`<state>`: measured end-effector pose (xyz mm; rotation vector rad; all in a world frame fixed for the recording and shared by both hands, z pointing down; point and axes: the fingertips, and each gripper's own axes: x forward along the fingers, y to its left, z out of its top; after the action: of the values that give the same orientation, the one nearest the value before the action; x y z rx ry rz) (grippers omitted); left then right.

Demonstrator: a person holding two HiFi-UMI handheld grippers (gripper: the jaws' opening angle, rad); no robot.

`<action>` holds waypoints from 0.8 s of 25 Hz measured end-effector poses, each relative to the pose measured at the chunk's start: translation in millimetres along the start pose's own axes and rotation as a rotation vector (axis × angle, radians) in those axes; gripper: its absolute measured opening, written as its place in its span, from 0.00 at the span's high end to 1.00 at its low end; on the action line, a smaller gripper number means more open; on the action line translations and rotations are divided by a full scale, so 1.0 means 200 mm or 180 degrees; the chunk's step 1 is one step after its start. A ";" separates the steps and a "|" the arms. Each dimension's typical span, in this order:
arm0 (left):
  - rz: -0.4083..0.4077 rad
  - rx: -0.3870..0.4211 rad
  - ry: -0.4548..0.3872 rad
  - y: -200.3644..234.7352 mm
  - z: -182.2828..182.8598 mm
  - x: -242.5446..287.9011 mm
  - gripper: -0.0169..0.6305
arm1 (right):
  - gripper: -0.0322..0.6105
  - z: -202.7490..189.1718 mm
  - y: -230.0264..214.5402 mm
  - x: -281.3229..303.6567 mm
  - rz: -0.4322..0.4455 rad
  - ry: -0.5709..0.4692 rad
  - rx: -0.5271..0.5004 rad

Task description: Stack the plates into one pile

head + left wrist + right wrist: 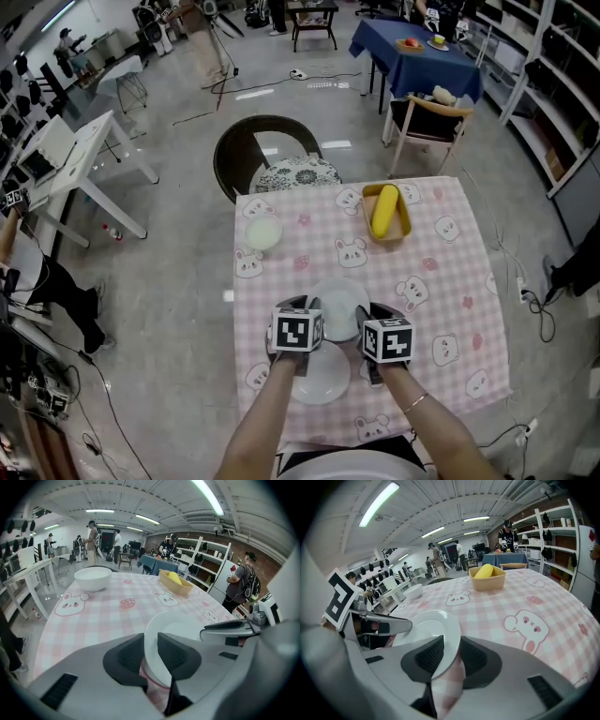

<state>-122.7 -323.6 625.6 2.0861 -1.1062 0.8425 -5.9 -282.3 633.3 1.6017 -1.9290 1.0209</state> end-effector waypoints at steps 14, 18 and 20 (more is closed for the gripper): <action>0.0070 0.0001 -0.0240 -0.05 0.08 -0.12 0.83 | 0.83 0.08 0.00 -0.09 0.0078 -0.0252 0.0063; 0.0117 0.0034 -0.0419 -0.07 0.15 -0.19 0.83 | 0.83 0.16 0.01 -0.15 0.0142 -0.0421 0.0041; 0.0151 0.0044 -0.0493 -0.08 0.17 -0.24 0.83 | 0.83 0.18 0.03 -0.19 0.0179 -0.0485 0.0015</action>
<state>-121.8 -319.6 564.1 2.1740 -1.2386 0.7221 1.9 -285.1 581.0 1.6801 -2.0835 0.9503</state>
